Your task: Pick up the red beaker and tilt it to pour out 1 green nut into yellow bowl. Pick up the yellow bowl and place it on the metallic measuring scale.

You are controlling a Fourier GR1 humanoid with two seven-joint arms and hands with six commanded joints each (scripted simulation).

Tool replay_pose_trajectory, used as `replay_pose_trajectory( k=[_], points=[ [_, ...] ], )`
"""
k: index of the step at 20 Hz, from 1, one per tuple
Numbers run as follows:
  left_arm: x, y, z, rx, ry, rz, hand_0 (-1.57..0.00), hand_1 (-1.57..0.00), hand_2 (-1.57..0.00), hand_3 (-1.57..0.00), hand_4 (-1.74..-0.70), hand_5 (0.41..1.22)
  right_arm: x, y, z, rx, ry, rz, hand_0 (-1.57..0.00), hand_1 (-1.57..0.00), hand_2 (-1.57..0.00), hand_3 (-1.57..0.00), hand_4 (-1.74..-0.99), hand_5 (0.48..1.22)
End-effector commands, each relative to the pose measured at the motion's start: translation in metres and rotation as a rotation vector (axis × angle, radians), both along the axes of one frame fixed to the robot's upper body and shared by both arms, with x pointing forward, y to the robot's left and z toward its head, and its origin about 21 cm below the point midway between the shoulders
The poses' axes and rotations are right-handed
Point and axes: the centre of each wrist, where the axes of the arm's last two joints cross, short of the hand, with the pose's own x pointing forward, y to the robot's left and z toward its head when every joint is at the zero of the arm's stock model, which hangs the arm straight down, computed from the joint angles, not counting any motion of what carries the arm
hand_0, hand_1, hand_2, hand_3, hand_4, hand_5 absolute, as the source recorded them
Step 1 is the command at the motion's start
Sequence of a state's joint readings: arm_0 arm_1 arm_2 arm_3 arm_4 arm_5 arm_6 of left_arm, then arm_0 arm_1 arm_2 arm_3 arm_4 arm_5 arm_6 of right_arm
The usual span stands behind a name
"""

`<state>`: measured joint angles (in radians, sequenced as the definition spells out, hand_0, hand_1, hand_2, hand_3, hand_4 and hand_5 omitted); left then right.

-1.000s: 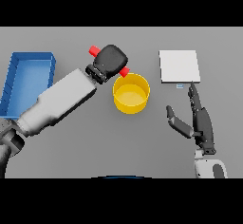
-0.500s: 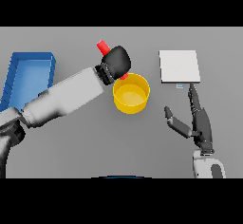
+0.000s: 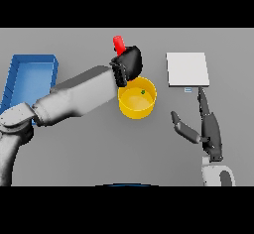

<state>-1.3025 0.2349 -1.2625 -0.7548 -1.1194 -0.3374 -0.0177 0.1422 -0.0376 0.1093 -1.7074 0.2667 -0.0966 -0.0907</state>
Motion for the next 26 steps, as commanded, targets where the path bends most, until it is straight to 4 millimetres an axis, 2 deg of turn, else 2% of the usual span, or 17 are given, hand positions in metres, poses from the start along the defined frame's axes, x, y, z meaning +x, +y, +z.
replay_pose_trajectory(
  k=[1,3,5,7,8,9,10,12,14,16,17,19,22,24,26],
  points=[
    [0.001,-0.002,0.002,0.018,-0.013,-0.015,-1.57,-1.57,-1.57,-1.57,-1.73,1.221,0.003,0.003,0.001,0.001,-0.004,0.008,0.0,0.0,0.0,0.0,-1.206,0.591],
    [0.002,-0.007,0.007,0.048,-0.031,-0.05,-1.57,-1.57,-1.57,-1.57,-1.73,1.221,-0.002,0.003,-0.002,0.0,-0.005,0.003,0.0,0.0,0.0,0.0,-1.209,0.593],
    [0.004,-0.003,0.013,0.079,-0.036,-0.055,-1.57,-1.57,-1.57,-1.57,-1.73,1.221,-0.001,0.001,-0.001,-0.004,-0.012,0.003,0.0,0.0,0.0,0.0,-1.207,0.594],
    [0.01,-0.004,0.034,0.054,-0.049,-0.047,-1.57,-1.57,-1.57,-1.57,-1.73,1.221,0.0,0.0,-0.002,-0.014,0.005,0.0,0.0,0.0,0.0,0.0,-1.206,0.592],
    [0.017,-0.001,0.051,0.035,-0.078,-0.05,-1.57,-1.57,-1.57,-1.57,-1.73,1.221,-0.001,0.001,-0.001,-0.018,-0.013,0.001,0.0,0.0,0.0,0.0,-1.209,0.592],
    [0.023,-0.002,0.069,0.007,-0.108,-0.046,-1.57,-1.57,-1.57,-1.49,-1.73,1.221,0.001,0.001,0.001,-0.021,-0.018,0.002,0.0,0.0,0.0,0.0,-1.203,0.592],
    [0.028,0.001,0.086,-0.017,-0.134,-0.026,-1.57,-1.57,-1.4,-1.51,-1.68,1.221,0.001,-0.001,-0.003,-0.022,-0.007,-0.005,0.0,0.0,0.0,0.0,-1.201,0.592],
    [0.037,0.01,0.118,-0.084,-0.171,0.001,-1.57,-1.57,-1.46,-1.04,-1.7,1.221,0.005,0.003,-0.001,-0.002,-0.019,0.007,0.0,0.0,0.0,0.0,-1.186,0.596],
    [0.048,0.025,0.148,-0.163,-0.21,0.059,-1.57,-1.57,-1.5,-1.23,-1.7,1.221,0.005,0.002,0.001,0.015,-0.028,0.019,0.0,0.0,0.0,0.0,-1.181,0.593],
    [0.056,0.037,0.176,-0.288,-0.238,0.16,-1.57,-1.57,-1.53,-1.35,-1.71,1.221,0.003,0.001,0.0,0.051,-0.021,0.03,0.0,0.0,0.0,0.0,-1.183,0.595],
    [0.062,0.047,0.18,-0.375,-0.218,0.226,-1.57,-1.57,-1.53,-1.4,-1.72,1.221,0.001,0.002,0.0,0.057,-0.031,0.037,0.0,0.0,0.0,0.0,-1.193,0.597],
    [0.073,0.084,0.198,-0.602,-0.208,0.379,-1.57,-1.57,-1.55,-1.38,-1.73,1.221,0.003,0.003,-0.001,0.049,-0.014,0.037,0.0,0.0,0.0,0.0,-1.199,0.594],
    [0.084,0.142,0.199,-0.927,-0.171,0.577,-1.57,-1.57,-1.56,-1.37,-1.73,1.221,0.005,0.001,0.0,0.058,-0.024,0.045,0.0,0.0,0.0,0.0,-1.224,0.592],
    [0.085,0.182,0.191,-1.107,-0.148,0.634,-1.57,-1.57,-1.56,-1.4,-1.74,1.221,0.005,-0.003,-0.003,0.043,-0.027,0.046,0.0,0.0,0.0,0.0,-1.222,0.587],
    [0.083,0.214,0.177,-1.263,-0.133,0.686,-1.57,-1.57,-1.57,-1.43,-1.74,1.221,0.007,-0.002,-0.002,0.044,-0.04,0.06,0.0,0.0,0.0,0.0,-1.222,0.586]
  ],
)
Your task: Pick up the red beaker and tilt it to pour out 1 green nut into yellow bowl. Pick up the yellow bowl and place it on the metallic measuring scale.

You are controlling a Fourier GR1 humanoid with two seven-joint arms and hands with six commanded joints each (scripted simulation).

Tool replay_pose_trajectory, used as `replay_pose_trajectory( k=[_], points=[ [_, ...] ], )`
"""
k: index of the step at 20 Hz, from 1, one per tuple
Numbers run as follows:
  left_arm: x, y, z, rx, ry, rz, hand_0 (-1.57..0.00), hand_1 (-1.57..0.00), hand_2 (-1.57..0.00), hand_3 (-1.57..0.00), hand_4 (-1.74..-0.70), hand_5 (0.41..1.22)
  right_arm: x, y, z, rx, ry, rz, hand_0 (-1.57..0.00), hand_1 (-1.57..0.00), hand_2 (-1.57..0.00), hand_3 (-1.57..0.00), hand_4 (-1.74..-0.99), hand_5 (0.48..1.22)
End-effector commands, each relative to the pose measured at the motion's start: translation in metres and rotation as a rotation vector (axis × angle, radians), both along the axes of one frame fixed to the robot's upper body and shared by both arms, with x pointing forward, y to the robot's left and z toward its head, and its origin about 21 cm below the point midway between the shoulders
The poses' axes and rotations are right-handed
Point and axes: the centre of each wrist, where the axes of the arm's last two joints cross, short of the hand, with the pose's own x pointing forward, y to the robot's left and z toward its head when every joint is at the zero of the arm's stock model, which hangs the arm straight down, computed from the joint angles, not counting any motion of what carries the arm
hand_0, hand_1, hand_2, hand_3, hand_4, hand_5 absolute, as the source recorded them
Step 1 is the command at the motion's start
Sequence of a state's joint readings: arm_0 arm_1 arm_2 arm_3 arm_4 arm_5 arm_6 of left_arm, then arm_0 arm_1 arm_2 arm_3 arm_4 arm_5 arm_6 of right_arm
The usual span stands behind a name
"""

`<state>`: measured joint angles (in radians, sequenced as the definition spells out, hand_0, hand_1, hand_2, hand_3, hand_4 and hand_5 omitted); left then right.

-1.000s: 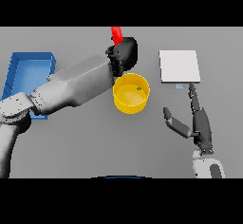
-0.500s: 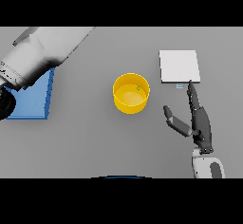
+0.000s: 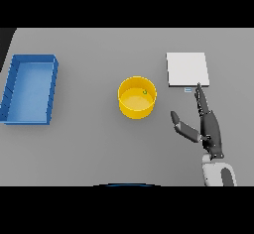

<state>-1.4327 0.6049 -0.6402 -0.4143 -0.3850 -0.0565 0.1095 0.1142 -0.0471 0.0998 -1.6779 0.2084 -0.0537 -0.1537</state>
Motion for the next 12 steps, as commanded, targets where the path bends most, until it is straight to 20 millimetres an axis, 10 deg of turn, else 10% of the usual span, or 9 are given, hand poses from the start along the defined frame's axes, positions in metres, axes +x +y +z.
replay_pose_trajectory(
  k=[1,6,12],
  points=[
    [-0.003,0.015,-0.006,-0.077,-0.007,0.048,-1.57,-1.57,-1.57,-1.43,-1.74,1.221,0.0,-0.001,0.001,-0.003,-0.003,0.011,0.0,0.0,0.0,0.0,-1.226,0.587],
    [-0.029,0.069,-0.056,-0.364,-0.068,0.275,-1.57,-1.57,-1.57,-1.45,-1.74,1.221,0.001,-0.004,0.0,-0.04,0.017,0.015,0.0,0.0,0.0,0.0,-1.212,0.61],
    [-0.083,0.084,-0.126,-0.532,-0.033,0.451,-1.57,-1.57,-1.57,-1.45,-1.74,1.221,0.0,-0.005,0.0,-0.075,0.018,0.033,0.0,0.0,0.0,0.0,-1.206,0.657]
  ],
)
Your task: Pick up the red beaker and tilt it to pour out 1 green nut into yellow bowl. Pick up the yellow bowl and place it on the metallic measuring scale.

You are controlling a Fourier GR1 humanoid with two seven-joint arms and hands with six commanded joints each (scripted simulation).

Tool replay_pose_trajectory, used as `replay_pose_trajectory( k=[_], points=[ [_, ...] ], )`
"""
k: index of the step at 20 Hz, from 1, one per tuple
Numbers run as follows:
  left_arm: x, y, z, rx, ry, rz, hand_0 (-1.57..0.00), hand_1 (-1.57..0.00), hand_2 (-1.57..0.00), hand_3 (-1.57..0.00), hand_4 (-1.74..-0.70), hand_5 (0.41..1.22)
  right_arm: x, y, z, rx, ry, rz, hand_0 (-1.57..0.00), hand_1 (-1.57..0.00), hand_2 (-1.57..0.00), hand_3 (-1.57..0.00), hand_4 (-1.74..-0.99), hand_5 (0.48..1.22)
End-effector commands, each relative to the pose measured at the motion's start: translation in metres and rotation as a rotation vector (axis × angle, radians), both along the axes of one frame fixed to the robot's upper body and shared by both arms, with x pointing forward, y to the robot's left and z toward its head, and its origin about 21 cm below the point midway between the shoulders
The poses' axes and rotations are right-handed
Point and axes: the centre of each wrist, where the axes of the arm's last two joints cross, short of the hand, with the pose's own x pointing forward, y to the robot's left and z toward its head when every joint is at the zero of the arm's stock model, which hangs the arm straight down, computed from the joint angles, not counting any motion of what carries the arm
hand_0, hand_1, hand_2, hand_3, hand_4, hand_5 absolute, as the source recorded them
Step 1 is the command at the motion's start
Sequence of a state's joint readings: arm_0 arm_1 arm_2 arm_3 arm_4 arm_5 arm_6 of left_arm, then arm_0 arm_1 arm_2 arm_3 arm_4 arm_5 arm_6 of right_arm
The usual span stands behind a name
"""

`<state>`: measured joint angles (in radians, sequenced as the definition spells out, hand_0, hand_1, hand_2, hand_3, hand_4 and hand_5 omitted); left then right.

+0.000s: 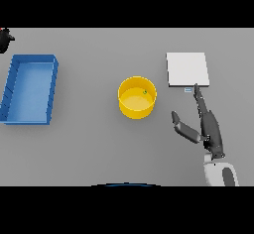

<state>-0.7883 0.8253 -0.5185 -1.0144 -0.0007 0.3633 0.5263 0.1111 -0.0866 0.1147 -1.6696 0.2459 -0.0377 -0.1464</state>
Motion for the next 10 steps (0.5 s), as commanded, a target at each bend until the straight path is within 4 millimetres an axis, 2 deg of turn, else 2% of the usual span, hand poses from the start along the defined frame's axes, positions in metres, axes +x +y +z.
replay_pose_trajectory(
  k=[1,6,7,10],
  points=[
    [-0.008,0.005,-0.007,-0.017,0.003,0.016,-1.57,-1.57,-1.57,-1.45,-1.74,1.221,0.0,-0.001,0.0,0.004,0.01,0.0,0.0,0.0,0.0,0.0,-1.21,0.66],
    [-0.033,0.0,-0.048,-0.094,0.056,0.078,-1.57,-1.57,-1.57,-1.49,-1.74,1.221,0.003,-0.001,0.0,0.005,0.003,-0.01,0.0,0.0,0.0,0.0,-1.216,0.664],
    [-0.035,0.001,-0.05,-0.099,0.06,0.087,-1.57,-1.57,-1.57,-1.51,-1.74,1.221,0.001,0.004,0.0,0.011,-0.001,0.001,0.0,0.0,0.0,0.0,-1.217,0.666],
    [-0.042,0.0,-0.059,-0.107,0.074,0.1,-1.57,-1.57,-1.57,-1.54,-1.74,1.117,0.0,0.004,0.0,-0.003,0.001,-0.007,0.0,0.0,0.0,0.0,-1.207,0.665]
  ],
)
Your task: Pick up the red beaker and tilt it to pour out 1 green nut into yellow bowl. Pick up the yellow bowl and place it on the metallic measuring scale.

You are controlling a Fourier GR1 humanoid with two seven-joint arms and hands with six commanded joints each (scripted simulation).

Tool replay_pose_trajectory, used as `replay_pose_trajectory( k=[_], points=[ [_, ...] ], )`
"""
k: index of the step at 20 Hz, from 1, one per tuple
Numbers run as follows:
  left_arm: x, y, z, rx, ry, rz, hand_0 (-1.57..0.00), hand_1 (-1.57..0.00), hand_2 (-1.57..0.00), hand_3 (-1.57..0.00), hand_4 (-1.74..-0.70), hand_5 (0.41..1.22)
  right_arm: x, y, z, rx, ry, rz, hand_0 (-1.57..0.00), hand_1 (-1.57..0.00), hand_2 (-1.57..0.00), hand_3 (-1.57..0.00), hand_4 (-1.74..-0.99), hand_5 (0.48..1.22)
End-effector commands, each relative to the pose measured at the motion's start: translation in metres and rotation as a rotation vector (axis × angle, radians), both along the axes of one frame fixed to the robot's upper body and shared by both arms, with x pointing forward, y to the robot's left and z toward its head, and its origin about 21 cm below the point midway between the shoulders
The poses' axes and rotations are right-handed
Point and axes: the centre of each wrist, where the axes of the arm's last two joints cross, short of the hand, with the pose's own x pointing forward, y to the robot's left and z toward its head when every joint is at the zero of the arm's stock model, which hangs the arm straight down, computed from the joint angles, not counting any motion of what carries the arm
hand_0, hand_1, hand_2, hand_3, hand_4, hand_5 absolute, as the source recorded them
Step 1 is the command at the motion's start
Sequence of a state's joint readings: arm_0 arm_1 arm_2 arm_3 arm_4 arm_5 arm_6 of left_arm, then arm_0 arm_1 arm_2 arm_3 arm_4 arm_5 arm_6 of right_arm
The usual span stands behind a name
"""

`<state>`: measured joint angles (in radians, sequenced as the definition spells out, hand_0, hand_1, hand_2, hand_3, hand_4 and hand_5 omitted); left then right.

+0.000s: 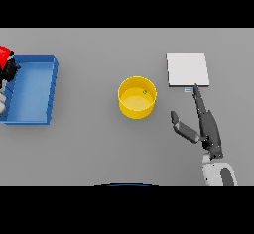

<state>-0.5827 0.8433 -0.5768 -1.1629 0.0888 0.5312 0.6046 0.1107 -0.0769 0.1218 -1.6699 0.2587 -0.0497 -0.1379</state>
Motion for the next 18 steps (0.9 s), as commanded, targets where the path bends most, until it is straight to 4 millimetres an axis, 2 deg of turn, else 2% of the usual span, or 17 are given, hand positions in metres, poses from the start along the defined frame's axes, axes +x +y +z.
replay_pose_trajectory(
  k=[1,2,3,4,5,6,7,9,11,13,18],
  points=[
    [-0.001,-0.001,-0.004,-0.003,0.01,0.005,-1.57,-1.57,-1.57,-1.55,-1.74,1.039,-0.001,-0.002,0.0,-0.003,-0.003,-0.003,0.0,0.0,0.0,0.0,-1.203,0.663],
    [-0.001,0.002,-0.008,0.013,0.031,0.011,-1.57,-1.57,-1.57,-1.55,-1.74,0.967,-0.004,-0.001,-0.001,0.005,-0.016,0.004,0.0,0.0,0.0,0.0,-1.205,0.664],
    [-0.003,0.001,-0.008,0.028,0.042,-0.007,-1.57,-1.57,-1.57,-1.55,-1.67,0.908,-0.001,-0.003,0.0,0.0,-0.024,0.0,0.0,0.0,0.0,0.0,-1.202,0.667],
    [-0.006,0.002,-0.009,0.036,0.081,-0.029,-1.57,-1.57,-1.57,-1.5,-1.53,0.865,0.001,-0.001,0.002,0.001,-0.015,-0.005,0.0,0.0,0.0,0.0,-1.197,0.664],
    [-0.007,0.001,-0.007,0.032,0.103,-0.052,-1.56,-1.45,-1.43,-1.36,-1.37,0.83,-0.001,-0.001,0.001,0.005,-0.012,-0.001,0.0,0.0,0.0,0.0,-1.192,0.663],
    [-0.011,0.001,-0.006,0.007,0.135,-0.096,-1.46,-1.18,-1.19,-1.13,-1.23,0.803,-0.001,-0.001,0.0,0.012,-0.006,0.004,0.0,0.0,0.0,0.0,-1.188,0.663],
    [-0.013,0.001,-0.002,-0.008,0.181,-0.121,-1.17,-0.94,-0.96,-0.9,-1.12,0.778,-0.002,-0.005,0.001,0.007,-0.013,0.003,0.0,0.0,0.0,0.0,-1.187,0.664],
    [-0.013,0.002,0.005,-0.01,0.239,-0.161,-0.75,-0.6,-0.61,-0.58,-0.97,0.74,-0.004,-0.002,0.0,0.001,-0.008,0.003,0.0,0.0,0.0,0.0,-1.181,0.665],
    [-0.019,0.005,0.007,-0.013,0.268,-0.198,-0.48,-0.39,-0.39,-0.37,-0.88,0.71,-0.008,-0.005,-0.003,-0.007,-0.001,-0.003,0.0,0.0,0.0,0.0,-1.184,0.667],
    [-0.018,0.002,0.005,-0.035,0.284,-0.205,-0.3,-0.25,-0.25,-0.24,-0.83,0.688,-0.008,-0.006,-0.001,0.006,-0.005,0.003,0.0,0.0,0.0,0.0,-1.189,0.666],
    [-0.015,0.004,0.012,-0.037,0.213,-0.212,-0.1,-0.08,-0.08,-0.08,-0.78,0.674,-0.002,0.002,0.003,-0.023,0.014,-0.005,0.0,0.0,0.0,0.0,-1.192,0.66]
  ],
)
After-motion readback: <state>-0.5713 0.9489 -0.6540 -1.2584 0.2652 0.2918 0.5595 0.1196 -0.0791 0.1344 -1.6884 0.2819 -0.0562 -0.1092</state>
